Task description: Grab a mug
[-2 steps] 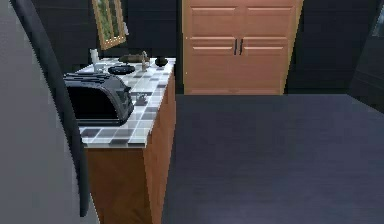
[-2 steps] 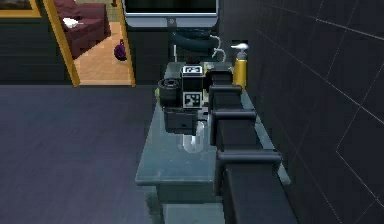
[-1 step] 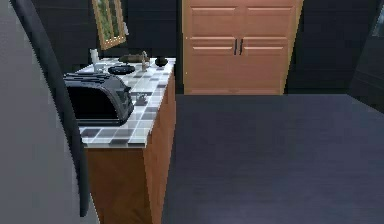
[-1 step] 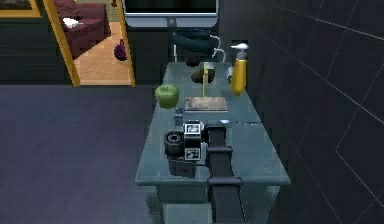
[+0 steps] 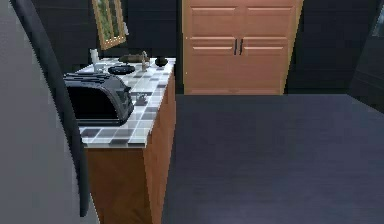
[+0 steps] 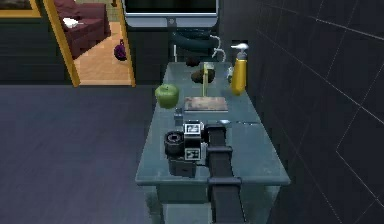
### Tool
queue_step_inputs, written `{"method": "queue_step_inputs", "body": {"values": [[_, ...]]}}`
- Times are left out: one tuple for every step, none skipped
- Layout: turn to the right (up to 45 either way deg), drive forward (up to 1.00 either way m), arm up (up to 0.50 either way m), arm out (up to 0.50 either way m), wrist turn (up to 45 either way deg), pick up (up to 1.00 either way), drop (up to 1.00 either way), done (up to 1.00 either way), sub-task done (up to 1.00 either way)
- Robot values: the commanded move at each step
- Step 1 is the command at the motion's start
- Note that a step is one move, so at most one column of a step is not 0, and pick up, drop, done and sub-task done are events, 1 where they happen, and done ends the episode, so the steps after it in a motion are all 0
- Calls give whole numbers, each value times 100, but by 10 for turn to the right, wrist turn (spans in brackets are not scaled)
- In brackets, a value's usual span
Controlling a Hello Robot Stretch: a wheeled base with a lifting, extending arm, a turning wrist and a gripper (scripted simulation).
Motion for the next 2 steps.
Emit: {"method": "queue_step_inputs", "body": {"values": [[0, 0, 10, 0, 0, 0, 0, 0, 0], [0, 0, 0, 0, 0, 0, 0, 100, 0]]}}
